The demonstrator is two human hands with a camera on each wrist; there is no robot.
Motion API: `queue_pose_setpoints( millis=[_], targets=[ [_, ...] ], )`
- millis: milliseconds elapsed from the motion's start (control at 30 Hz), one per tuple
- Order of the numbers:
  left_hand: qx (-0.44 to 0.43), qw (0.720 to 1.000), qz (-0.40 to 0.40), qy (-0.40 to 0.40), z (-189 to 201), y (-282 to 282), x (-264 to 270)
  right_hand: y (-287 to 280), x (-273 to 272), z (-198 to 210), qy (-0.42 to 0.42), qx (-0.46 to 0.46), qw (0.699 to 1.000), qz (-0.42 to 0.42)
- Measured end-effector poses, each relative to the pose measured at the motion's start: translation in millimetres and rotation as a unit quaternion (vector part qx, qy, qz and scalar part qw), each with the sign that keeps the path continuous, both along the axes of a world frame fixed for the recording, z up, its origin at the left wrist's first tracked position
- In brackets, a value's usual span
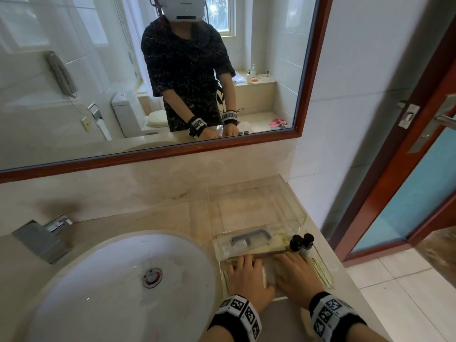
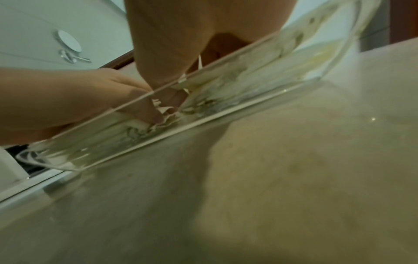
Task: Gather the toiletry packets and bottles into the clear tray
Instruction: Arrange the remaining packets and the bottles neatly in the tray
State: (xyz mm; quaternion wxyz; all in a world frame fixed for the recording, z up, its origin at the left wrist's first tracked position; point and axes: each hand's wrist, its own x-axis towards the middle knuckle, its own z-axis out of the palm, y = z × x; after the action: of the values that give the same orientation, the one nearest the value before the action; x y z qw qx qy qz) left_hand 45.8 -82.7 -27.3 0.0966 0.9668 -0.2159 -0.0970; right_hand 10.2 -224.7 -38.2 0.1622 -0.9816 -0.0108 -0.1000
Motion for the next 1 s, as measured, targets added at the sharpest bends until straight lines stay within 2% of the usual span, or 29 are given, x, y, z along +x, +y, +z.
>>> queue_pose_setpoints(
  millis=[100, 267, 533, 700, 867, 1000],
  targets=[
    [-0.013, 1.000, 0.002, -0.014, -1.1, -0.3, -1.4, -1.7, 0.3, -1.6, 0.010, -0.014, 1.000, 0.009],
    [0.002, 1.000, 0.011, 0.014, 6.2, -5.1, -0.6, -2.4, 7.4, -4.0, 0.061, -0.015, 0.998, -0.003],
    [-0.020, 1.000, 0.015, 0.000, 7.1, -3.9, -7.7, -0.8, 5.4, -5.8, 0.006, -0.026, 0.999, -0.026],
    [-0.037, 0.999, 0.010, -0.023, 6.0, -7.8, -7.6, -3.5, 5.4, -8.3, 0.030, 0.002, 0.999, -0.034],
    [-0.033, 0.999, 0.007, 0.002, 7.0, -7.5, -5.6, 0.4, 4.4, -2.7, 0.021, 0.028, 0.999, -0.035],
    [-0.023, 0.999, 0.020, -0.013, 4.2, -7.0, -7.2, 5.0, 3.4, 2.3, 0.067, -0.017, 0.997, -0.042]
  ],
)
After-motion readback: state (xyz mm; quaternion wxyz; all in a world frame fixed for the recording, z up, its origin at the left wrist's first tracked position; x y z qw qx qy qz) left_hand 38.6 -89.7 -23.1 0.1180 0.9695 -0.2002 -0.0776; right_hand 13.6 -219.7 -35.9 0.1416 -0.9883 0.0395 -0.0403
